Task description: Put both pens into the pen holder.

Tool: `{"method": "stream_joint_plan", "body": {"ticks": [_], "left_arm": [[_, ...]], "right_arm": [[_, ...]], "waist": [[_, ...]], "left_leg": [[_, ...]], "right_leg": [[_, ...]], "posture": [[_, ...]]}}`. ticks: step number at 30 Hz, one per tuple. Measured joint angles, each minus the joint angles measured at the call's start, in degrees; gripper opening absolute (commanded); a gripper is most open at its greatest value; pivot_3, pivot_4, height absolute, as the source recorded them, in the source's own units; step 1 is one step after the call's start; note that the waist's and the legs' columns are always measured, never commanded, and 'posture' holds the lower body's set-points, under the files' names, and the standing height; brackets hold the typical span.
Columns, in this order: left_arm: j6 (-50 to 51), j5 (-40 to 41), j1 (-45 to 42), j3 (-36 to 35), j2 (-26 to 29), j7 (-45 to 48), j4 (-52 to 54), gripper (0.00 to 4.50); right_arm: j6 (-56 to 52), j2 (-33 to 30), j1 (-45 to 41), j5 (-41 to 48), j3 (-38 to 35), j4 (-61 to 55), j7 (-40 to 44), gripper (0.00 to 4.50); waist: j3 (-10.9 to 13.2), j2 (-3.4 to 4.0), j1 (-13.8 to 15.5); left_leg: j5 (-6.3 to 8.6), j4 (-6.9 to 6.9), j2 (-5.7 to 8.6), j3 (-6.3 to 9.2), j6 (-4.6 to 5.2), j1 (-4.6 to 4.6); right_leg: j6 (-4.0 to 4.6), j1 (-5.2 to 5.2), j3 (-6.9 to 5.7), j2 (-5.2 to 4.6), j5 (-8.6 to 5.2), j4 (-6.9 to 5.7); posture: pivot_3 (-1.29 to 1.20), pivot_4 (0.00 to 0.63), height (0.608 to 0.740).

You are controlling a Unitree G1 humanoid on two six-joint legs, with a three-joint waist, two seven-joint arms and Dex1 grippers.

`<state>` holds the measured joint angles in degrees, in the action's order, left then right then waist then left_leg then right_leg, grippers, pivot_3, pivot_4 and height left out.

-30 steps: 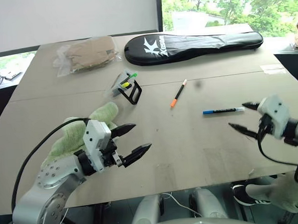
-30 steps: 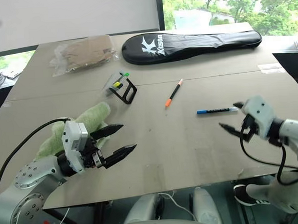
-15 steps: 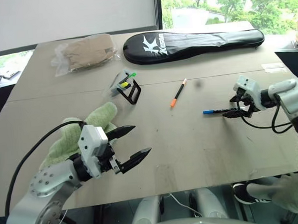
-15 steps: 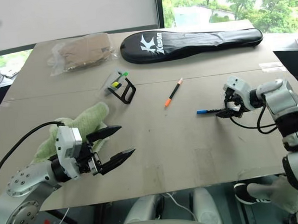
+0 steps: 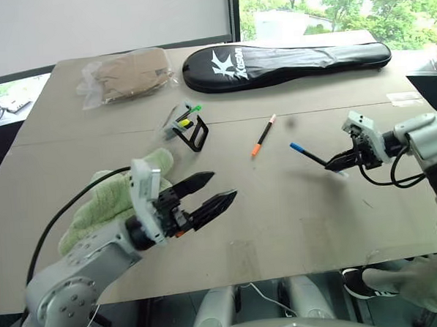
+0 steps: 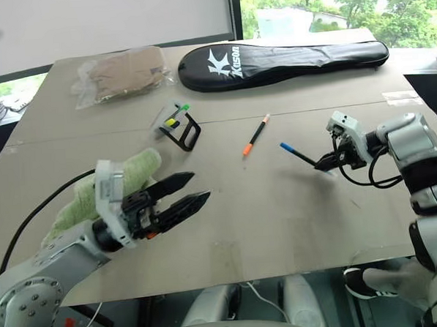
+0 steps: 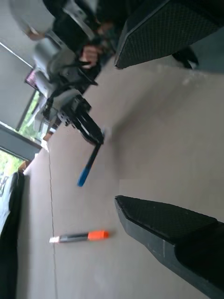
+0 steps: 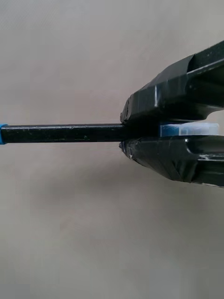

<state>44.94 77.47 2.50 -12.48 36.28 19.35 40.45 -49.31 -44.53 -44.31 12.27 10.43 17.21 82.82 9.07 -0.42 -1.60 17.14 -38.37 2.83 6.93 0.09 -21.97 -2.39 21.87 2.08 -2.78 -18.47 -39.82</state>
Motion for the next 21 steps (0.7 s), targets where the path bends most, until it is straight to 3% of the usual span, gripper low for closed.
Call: {"method": "stream_joint_plan", "body": {"ticks": [5, 7, 10, 14, 17, 21], "left_arm": [[-0.42, 11.39, -5.69, 2.66, -4.47, -12.04, -5.49, 4.50], [-0.42, 12.28, -8.58, 4.11, -5.36, -14.65, -8.20, 4.50], [-0.27, 12.35, -11.09, 4.65, -5.54, -15.75, -10.54, 4.50], [0.74, 12.50, -14.69, 6.45, -5.89, -14.71, -12.05, 3.34], [1.00, 12.55, -14.79, 6.78, -6.06, -14.41, -12.05, 1.80], [0.94, 12.62, -14.71, 6.75, -6.26, -14.68, -11.95, 0.13]], "right_arm": [[-19.36, 8.57, 7.01, 13.29, -12.89, -28.45, -11.01, 0.04], [-25.23, 14.80, 9.38, 17.41, -13.87, -38.02, -16.90, 0.04], [-28.84, 17.37, 10.17, 20.04, -13.49, -43.99, -23.08, 0.04], [-28.87, 19.41, 10.09, 21.87, -10.84, -46.32, -27.99, 0.00], [-27.80, 18.48, 10.10, 22.52, -9.50, -46.32, -29.53, 0.00], [-25.72, 17.11, 10.10, 23.84, -8.57, -45.93, -30.41, 0.00]], "waist": [[-0.05, -0.01, -0.07], [-0.06, -0.01, -0.03], [-0.06, -0.01, 0.01], [-0.07, -0.04, 0.11], [-0.07, -0.04, -0.17], [-0.07, -0.04, -0.59]], "left_leg": [[-0.01, -0.01, -0.01, 0.08, -0.02, 0.07], [-0.02, -0.03, 0.02, 0.09, -0.03, 0.06], [-0.02, -0.11, 0.19, 0.09, -0.01, 0.03], [-0.02, -0.10, 0.19, 0.16, -0.02, 0.04], [-0.03, -0.07, 0.18, 0.15, -0.03, 0.04], [-0.03, -0.07, 0.17, 0.14, -0.03, 0.06]], "right_leg": [[0.00, -0.05, -0.08, 0.06, 0.00, -0.04], [0.00, -0.05, -0.08, 0.07, 0.00, -0.06], [-0.02, -0.04, -0.08, -0.06, 0.01, -0.01], [-0.02, -0.04, -0.16, -0.05, 0.01, -0.02], [-0.02, -0.03, -0.15, -0.05, 0.01, -0.02], [-0.02, -0.04, -0.13, -0.05, 0.01, -0.02]], "posture": [[0.00, 0.150, 0.740], [0.00, 0.150, 0.740], [0.00, 0.150, 0.740], [0.00, 0.150, 0.740], [0.00, 0.150, 0.740], [0.00, 0.150, 0.740]]}}
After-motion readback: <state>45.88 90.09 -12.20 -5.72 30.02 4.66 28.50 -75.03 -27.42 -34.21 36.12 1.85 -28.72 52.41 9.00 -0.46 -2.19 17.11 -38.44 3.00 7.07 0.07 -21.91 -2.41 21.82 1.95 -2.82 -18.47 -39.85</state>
